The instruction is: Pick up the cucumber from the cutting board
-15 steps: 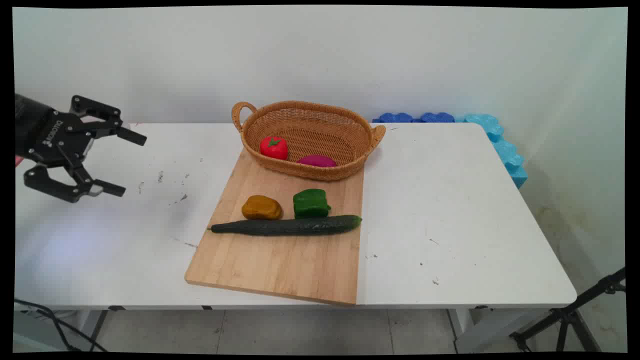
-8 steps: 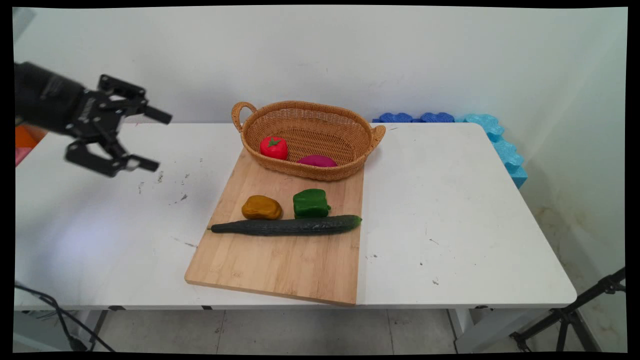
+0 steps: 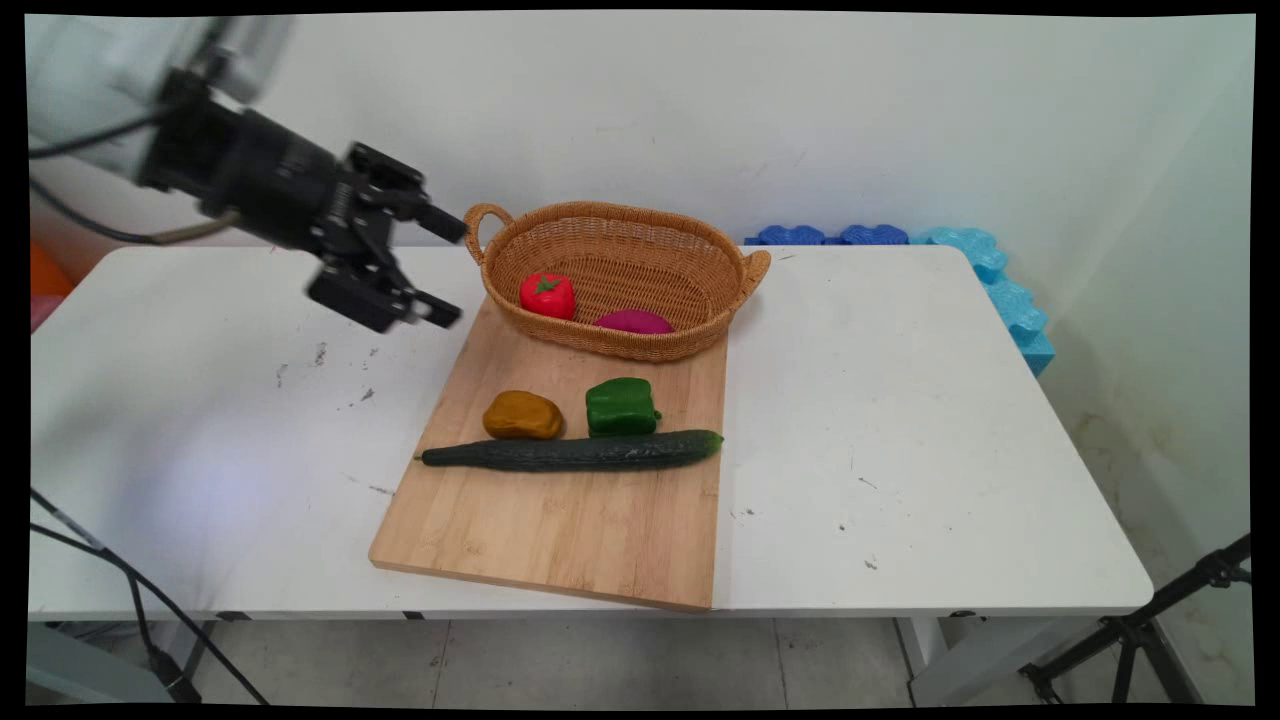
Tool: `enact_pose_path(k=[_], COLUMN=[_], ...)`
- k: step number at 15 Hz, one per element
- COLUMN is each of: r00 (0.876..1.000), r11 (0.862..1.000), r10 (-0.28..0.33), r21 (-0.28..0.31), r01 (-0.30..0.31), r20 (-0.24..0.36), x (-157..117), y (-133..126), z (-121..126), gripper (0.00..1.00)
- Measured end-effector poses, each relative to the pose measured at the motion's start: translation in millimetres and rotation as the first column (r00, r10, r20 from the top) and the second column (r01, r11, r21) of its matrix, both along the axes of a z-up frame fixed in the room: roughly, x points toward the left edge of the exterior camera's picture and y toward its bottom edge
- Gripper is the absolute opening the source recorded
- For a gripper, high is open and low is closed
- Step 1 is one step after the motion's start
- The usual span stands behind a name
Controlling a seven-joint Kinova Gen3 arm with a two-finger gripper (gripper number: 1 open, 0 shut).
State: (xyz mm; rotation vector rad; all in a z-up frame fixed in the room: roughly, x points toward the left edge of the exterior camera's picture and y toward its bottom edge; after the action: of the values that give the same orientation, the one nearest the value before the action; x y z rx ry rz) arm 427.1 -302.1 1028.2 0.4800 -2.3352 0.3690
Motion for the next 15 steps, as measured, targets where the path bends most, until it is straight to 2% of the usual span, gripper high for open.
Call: enact_pose_path(k=[3,7,15], r00=[0.999,0.996,0.978], r11=[0.999,0.995,0.985], r10=[0.017,0.034,0.059], r21=[0.047,0.090,0.148], r01=[-0.019,-0.042,-0.090], r20=[0.040,0.088,0.200], x=[-29,-55,-112], y=[-21,-37,-69], z=[-19,-47,-118], gripper=[1.00,1.00,1.00])
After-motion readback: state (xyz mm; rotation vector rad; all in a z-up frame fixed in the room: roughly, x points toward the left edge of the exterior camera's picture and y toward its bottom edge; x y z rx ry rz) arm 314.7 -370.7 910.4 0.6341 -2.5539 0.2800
